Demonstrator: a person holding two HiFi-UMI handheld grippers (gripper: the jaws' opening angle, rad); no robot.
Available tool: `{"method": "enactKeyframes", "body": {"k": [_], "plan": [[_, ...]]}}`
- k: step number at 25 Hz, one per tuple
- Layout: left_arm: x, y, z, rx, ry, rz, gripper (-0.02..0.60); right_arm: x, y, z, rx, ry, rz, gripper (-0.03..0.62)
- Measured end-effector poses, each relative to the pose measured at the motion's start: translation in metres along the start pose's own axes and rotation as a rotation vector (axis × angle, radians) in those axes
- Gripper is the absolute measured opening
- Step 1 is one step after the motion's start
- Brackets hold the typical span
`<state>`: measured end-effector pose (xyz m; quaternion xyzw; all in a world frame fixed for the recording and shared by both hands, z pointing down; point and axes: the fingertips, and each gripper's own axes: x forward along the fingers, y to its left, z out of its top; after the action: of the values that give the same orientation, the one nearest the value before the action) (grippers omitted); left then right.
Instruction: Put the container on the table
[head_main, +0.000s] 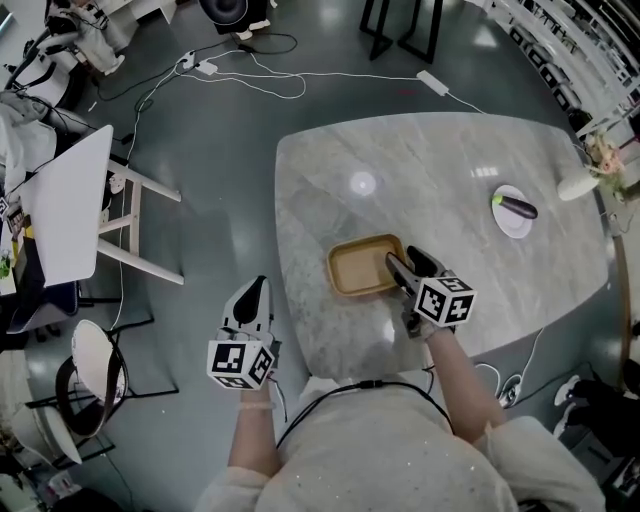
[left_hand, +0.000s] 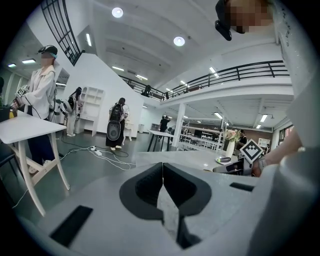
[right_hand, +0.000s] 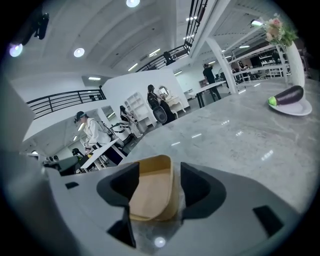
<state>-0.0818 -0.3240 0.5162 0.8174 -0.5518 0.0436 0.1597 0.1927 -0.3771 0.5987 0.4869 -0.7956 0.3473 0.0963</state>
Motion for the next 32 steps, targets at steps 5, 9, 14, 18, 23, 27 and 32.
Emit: {"method": "enactKeyframes", "body": {"k": [5, 9, 14, 18, 23, 27, 32], "plan": [[0.005, -0.006, 0.002, 0.008, -0.003, -0.034, 0.006, -0.012, 0.002, 0.005, -0.01, -0.047, 0.004, 0.275], [0.008, -0.012, 0.004, 0.015, -0.007, -0.06, 0.006, -0.024, 0.001, 0.008, -0.011, -0.079, 0.003, 0.271], [0.009, -0.019, 0.009, 0.023, -0.013, -0.09, 0.006, -0.04, 0.004, 0.011, -0.018, -0.115, -0.006, 0.237], [0.007, -0.026, 0.01, 0.041, -0.012, -0.114, 0.006, -0.05, 0.008, 0.009, -0.019, -0.136, -0.016, 0.203], [0.006, -0.03, 0.012, 0.051, -0.022, -0.135, 0.006, -0.06, 0.013, 0.006, -0.037, -0.147, -0.014, 0.157], [0.002, -0.03, 0.016, 0.049, -0.029, -0.146, 0.006, -0.068, 0.023, 0.005, -0.042, -0.162, -0.01, 0.123], [-0.002, -0.036, 0.018, 0.058, -0.035, -0.168, 0.006, -0.079, 0.029, 0.001, -0.055, -0.18, -0.01, 0.067]]}}
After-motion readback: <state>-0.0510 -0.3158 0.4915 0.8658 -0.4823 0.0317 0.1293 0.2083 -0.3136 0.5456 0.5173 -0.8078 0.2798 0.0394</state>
